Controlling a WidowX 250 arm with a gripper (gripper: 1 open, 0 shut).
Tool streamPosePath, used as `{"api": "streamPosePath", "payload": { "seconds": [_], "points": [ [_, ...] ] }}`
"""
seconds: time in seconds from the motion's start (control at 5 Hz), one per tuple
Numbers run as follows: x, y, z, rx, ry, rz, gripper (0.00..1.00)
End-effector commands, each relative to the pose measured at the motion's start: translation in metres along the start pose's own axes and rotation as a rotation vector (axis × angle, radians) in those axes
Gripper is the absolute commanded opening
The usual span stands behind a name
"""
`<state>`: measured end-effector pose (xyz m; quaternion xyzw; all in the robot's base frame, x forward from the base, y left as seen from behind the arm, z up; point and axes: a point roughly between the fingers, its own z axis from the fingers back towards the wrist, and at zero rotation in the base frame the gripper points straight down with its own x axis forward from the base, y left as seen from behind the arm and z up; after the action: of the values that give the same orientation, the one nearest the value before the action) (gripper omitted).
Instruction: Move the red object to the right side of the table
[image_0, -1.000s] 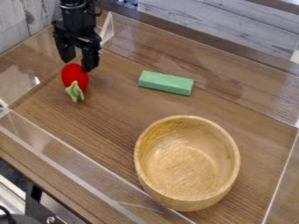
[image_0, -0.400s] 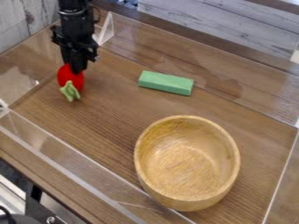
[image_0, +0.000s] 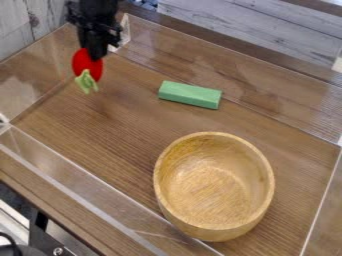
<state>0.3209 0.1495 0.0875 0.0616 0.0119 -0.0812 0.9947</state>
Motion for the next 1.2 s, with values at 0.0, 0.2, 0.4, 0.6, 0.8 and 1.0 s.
{"api": "streamPosePath", "payload": {
  "seconds": [0.0,0.2,0.4,0.6,0.8,1.0],
  "points": [
    [0.029,-0.023,0.042,0.066,-0.108,-0.122,0.00],
    [0.037,-0.058,0.047,0.062,-0.119,-0.187,0.00],
    [0.043,-0.093,0.053,0.063,-0.137,-0.269,0.00],
    [0.059,-0.119,0.051,0.063,-0.152,-0.363,0.00],
    [0.072,-0.138,0.045,0.055,-0.160,-0.454,0.00],
    [0.071,-0.168,0.043,0.051,-0.200,-0.493,0.00]
  ]
}}
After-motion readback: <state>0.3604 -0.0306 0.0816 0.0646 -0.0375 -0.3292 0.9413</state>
